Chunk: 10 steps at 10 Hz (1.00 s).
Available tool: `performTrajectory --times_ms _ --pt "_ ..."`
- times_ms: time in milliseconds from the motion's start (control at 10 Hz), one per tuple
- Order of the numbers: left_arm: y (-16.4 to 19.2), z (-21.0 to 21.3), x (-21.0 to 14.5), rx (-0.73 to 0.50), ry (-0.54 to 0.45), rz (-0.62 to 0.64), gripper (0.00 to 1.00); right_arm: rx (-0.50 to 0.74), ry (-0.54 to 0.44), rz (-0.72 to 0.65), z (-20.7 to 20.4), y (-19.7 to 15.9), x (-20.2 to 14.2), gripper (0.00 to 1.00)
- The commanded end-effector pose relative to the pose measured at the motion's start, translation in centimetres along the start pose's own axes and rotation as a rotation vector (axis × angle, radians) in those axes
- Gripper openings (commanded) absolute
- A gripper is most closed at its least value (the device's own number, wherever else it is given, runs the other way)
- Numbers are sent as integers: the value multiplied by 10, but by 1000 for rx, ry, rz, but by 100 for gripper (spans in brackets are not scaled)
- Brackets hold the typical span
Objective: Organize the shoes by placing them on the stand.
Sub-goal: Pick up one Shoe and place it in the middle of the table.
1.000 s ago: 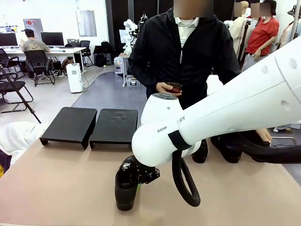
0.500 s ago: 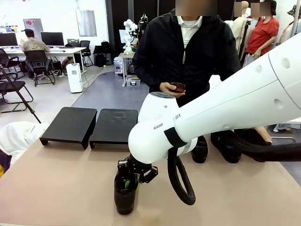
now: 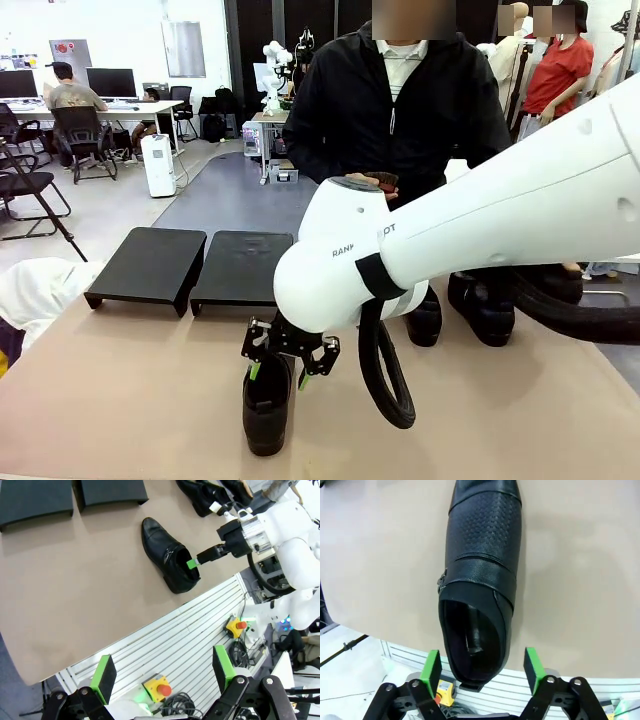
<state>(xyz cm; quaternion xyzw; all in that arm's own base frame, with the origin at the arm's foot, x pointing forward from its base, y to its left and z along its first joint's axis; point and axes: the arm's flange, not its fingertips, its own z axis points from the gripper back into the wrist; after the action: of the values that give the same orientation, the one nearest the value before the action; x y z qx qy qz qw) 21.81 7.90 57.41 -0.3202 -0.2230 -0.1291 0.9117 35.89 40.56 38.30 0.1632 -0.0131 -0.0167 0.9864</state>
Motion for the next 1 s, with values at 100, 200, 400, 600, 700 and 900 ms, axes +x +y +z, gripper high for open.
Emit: performTrajectory --times_ms 100,200,400,600,700,900 --pt "0 1 0 -19 -5 -14 100 -22 7 43 9 -18 -8 100" --pt "0 1 0 -19 -5 -14 100 -64 45 94 20 -28 -13 100" --pt "0 1 0 -19 -5 -14 100 -77 66 149 63 -76 -26 100" --pt "0 1 0 -19 -5 -14 100 -19 51 192 82 -74 -35 100" --pt "0 1 0 -19 -5 -14 100 -2 135 303 62 -39 -36 100" --pt "0 1 0 -19 -5 -14 100 -78 152 359 72 -28 -47 100"
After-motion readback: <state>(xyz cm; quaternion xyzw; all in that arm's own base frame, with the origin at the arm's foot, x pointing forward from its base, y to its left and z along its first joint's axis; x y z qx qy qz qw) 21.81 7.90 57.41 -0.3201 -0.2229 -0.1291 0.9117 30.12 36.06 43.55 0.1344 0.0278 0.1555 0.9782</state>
